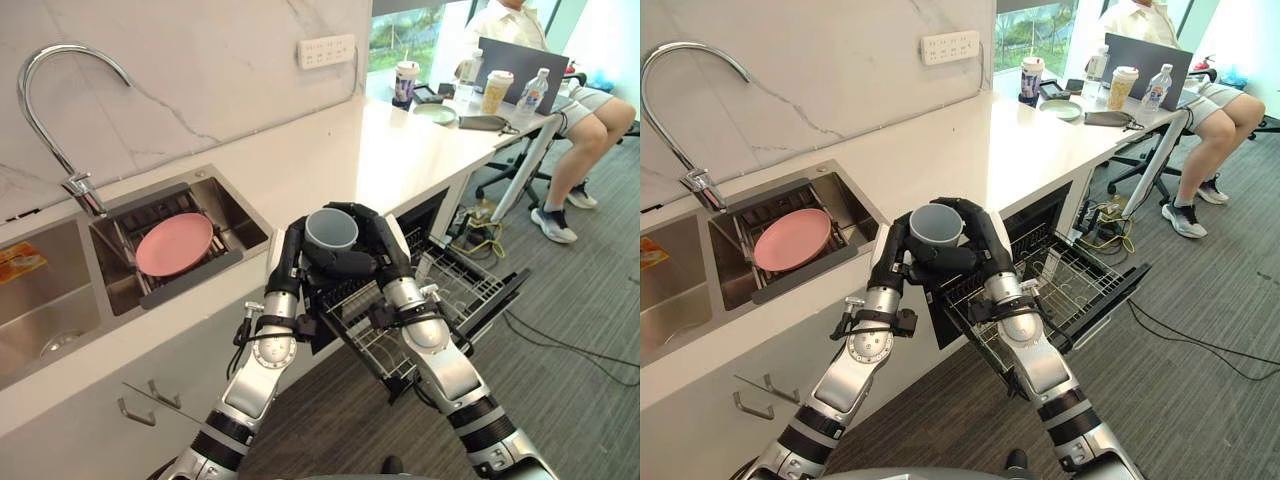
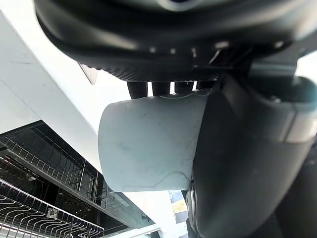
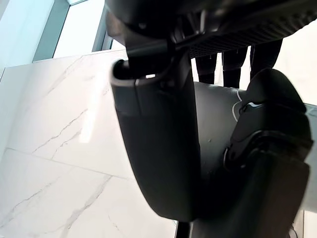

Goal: Walk over to the sink, pick up the cup, carry it to the dishwasher, place the cup inside the dishwasher, then close the dishwasher door

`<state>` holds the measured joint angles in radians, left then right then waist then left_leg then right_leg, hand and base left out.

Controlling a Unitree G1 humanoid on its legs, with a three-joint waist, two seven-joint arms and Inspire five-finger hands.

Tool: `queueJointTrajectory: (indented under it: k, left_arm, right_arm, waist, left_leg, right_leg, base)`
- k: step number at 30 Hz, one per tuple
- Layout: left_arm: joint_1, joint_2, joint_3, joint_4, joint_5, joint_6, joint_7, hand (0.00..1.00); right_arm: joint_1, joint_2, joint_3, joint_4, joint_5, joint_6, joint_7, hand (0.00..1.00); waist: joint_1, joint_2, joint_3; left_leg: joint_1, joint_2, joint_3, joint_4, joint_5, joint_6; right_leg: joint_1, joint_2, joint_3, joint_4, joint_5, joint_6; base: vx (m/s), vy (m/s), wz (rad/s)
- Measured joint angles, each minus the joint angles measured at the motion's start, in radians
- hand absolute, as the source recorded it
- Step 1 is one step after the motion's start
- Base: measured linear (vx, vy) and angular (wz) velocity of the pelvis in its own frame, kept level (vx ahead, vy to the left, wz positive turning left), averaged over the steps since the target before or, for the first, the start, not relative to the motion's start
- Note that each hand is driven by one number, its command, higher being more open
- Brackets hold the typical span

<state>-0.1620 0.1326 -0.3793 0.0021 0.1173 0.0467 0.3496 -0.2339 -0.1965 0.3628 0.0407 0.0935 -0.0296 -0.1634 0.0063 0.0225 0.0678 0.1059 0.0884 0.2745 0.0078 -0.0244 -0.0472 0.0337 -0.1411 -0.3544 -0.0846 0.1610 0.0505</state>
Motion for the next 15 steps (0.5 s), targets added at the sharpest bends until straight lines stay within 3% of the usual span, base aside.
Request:
queueJointTrajectory:
  k: [7,8,12,15]
  left_arm:
    - [0.000,0.002,-0.001,0.000,0.001,0.000,0.002,0.00]
    - [0.000,0.003,-0.002,0.000,0.001,0.000,0.007,1.00]
    - [0.000,0.001,-0.007,-0.004,-0.001,-0.001,0.019,1.00]
    - [0.000,-0.008,-0.023,-0.033,0.000,-0.011,0.053,1.00]
  right_arm:
    - [0.001,0.001,0.013,0.015,0.016,-0.029,-0.024,0.00]
    - [0.001,-0.001,0.017,0.019,0.025,-0.036,-0.035,0.00]
    - [0.003,0.004,0.022,0.021,0.032,-0.048,-0.070,0.00]
    - [0.010,0.044,0.003,0.027,0.035,-0.048,-0.167,0.00]
  waist:
    - [0.000,0.000,0.000]
    - [0.000,0.000,0.000]
    - [0.001,0.000,0.000]
    - [0.002,0.000,0.000]
  left_leg:
    - [0.000,0.001,0.003,0.003,0.000,0.000]
    - [0.000,0.001,0.005,0.003,0.000,0.000]
    - [0.000,0.001,0.007,0.003,0.000,0.000]
    - [0.000,0.002,0.009,0.003,0.000,0.000]
  right_leg:
    - [0.000,0.000,0.001,0.000,0.001,-0.001]
    - [0.000,0.001,0.002,0.000,0.001,-0.002]
    - [0.000,0.001,0.004,0.000,0.002,-0.002]
    - [-0.001,0.002,0.005,0.000,0.002,-0.002]
  base:
    - [0.00,0.000,0.00]
    - [0.00,0.000,0.00]
    - [0.00,0.000,0.00]
    - [0.00,0.000,0.00]
